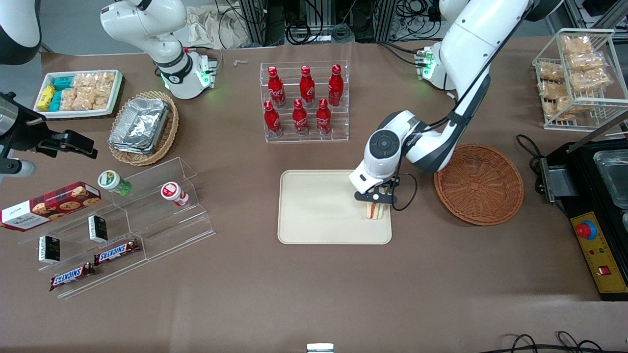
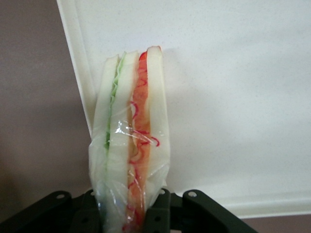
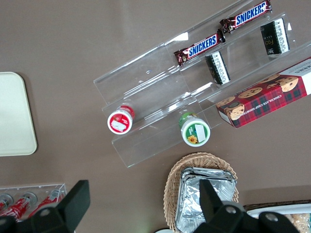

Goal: Place sandwich from basket to tray
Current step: 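Lower the sandwich onto the tray and open the left gripper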

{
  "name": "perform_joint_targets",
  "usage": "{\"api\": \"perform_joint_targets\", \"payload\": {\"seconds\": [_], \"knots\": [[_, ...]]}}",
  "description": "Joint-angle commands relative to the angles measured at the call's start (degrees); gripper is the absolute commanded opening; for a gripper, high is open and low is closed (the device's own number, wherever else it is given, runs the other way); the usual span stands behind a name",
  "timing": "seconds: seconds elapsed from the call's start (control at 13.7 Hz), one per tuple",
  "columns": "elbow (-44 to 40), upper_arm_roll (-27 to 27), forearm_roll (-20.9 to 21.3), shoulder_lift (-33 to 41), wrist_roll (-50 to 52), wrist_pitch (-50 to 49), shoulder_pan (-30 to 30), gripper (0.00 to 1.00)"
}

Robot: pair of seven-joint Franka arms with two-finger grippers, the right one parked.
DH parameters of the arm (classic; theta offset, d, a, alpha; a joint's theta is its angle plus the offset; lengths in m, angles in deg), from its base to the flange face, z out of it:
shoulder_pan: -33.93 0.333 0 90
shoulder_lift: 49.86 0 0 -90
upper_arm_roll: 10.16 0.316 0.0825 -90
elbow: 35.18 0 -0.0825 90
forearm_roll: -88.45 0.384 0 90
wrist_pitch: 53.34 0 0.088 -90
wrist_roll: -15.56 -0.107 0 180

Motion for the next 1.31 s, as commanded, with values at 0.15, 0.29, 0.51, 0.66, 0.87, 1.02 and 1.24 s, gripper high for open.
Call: {"api": "perform_joint_targets", "payload": {"seconds": [0.15,0.29,0.51,0.66,0.87,1.02,1.24], "knots": [[-2.0,0.1,1.9,-2.2,2.2,1.1,0.1,0.48],[-2.3,0.1,1.8,-2.3,2.4,1.0,0.1,1.00],[-3.4,0.1,1.8,-2.5,1.8,0.6,0.0,1.00],[-3.5,0.1,1.8,-2.8,1.6,0.6,-0.2,1.00],[-3.6,0.1,1.8,-2.5,1.7,0.5,-0.2,1.00],[-3.3,0.0,1.6,-2.1,2.1,0.4,-0.1,1.00],[-3.5,-0.2,-1.8,1.5,1.9,-2.0,1.3,1.00]]}}
